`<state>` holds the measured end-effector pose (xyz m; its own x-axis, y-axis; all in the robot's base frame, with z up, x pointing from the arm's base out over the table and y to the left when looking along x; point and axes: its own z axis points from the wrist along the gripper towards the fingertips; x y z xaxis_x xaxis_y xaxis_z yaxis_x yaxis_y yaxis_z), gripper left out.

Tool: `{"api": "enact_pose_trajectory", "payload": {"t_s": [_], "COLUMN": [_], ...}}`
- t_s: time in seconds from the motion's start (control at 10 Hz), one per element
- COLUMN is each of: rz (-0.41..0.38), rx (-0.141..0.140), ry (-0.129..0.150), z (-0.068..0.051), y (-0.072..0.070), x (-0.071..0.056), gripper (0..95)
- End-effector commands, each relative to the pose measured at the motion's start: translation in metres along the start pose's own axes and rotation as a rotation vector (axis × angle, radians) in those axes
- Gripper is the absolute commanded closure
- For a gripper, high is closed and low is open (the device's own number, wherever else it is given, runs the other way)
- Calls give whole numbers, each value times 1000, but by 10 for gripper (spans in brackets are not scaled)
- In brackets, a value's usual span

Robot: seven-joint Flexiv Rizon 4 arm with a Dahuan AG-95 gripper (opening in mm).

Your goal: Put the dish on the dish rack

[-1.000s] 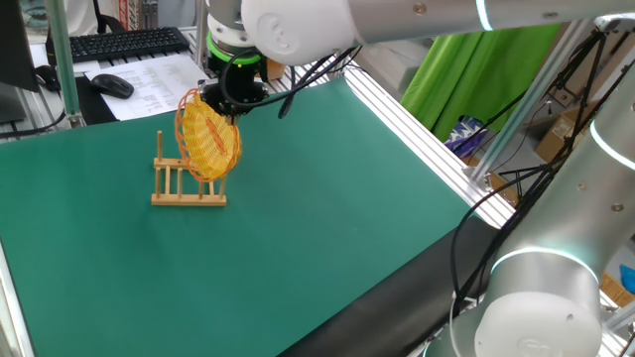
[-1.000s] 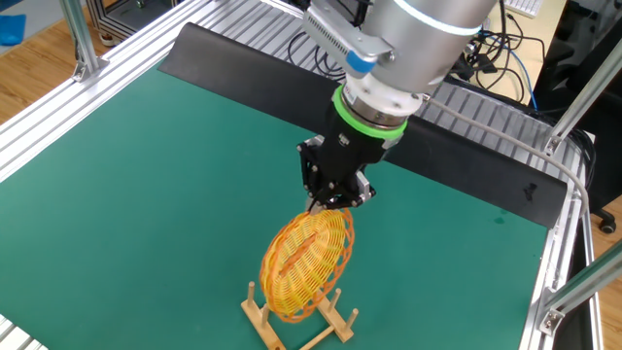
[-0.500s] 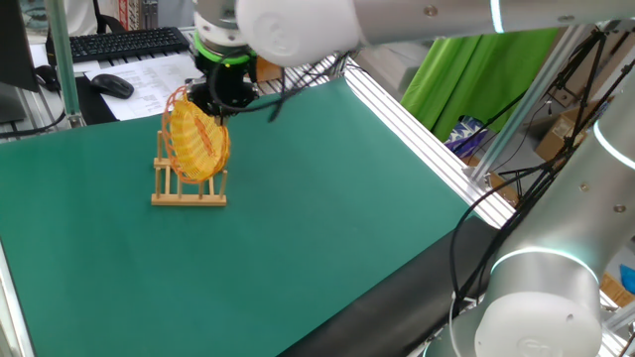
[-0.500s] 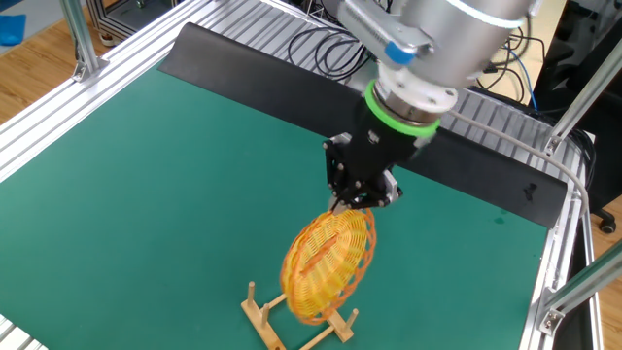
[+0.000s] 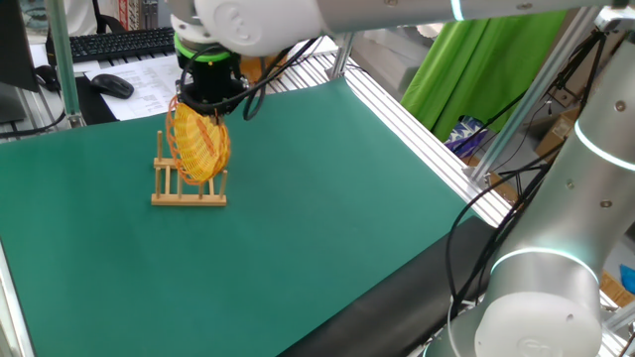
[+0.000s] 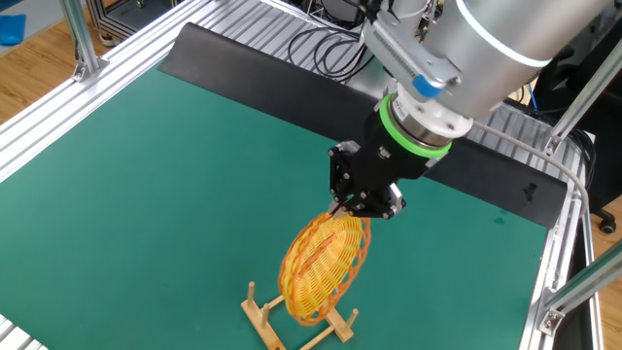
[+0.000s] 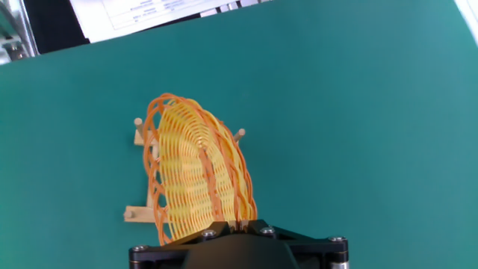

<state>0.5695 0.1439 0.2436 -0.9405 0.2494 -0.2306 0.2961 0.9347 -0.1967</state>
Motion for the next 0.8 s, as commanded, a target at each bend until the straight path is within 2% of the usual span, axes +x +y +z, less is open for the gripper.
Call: {"api": "enact_pose_trajectory", "payload": {"t_s": [0.1,0.4,0.8], "rz": [-24,-39,-37], "rx": [25,50,55], "ry": [-12,-21,-28], "z": [3,4,9], "y": [-4,-6,-1], "x": [-1,-2,-2], "gripper": [950,950,950]}}
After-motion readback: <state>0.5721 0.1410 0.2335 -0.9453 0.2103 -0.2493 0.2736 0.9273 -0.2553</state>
